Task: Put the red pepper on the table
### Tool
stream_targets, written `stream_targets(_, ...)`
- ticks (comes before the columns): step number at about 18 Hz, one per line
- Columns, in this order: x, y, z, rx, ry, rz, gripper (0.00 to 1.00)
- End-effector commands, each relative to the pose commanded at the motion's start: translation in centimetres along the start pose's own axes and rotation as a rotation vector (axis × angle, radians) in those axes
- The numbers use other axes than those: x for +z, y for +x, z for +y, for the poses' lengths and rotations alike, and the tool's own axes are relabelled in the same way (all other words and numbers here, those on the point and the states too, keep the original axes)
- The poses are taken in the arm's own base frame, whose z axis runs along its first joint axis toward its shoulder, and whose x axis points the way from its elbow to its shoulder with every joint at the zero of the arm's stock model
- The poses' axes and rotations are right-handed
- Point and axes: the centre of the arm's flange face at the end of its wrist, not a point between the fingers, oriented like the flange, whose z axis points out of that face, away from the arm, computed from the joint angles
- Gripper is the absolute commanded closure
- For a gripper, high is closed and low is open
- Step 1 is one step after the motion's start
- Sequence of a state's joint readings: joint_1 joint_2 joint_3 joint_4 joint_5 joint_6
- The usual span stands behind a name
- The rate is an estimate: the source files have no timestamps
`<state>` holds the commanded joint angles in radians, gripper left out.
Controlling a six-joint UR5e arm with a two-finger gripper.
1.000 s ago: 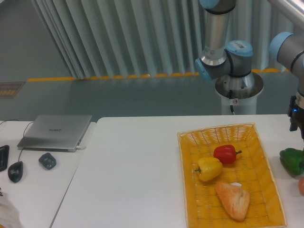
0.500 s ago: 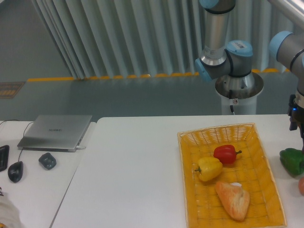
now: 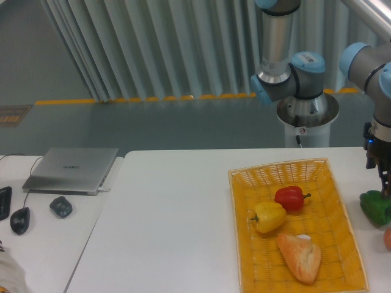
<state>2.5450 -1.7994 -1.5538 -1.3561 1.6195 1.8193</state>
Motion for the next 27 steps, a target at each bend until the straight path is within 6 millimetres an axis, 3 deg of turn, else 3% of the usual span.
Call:
stream_targets(3,0.3,0.5,-4.1,0.085,-0.143,0.035,0.0)
stream_targets(7,0.5,2.1,-7.7,0.079,-0.135,0.034,0.0)
stream_targets(10,1.9,3.8,-13.0,0.044,-0.138,0.047,0.0)
stream_targets(14,2.5,5.5,-17.2,0.051,-0.138,0.048,0.0)
stream_targets(19,4.6,6.5,-19.7,0.073,-0.14,0.023,0.0)
stream_targets(27,6.9,6.0,-20.1,0.079,-0.149,0.026,0.0)
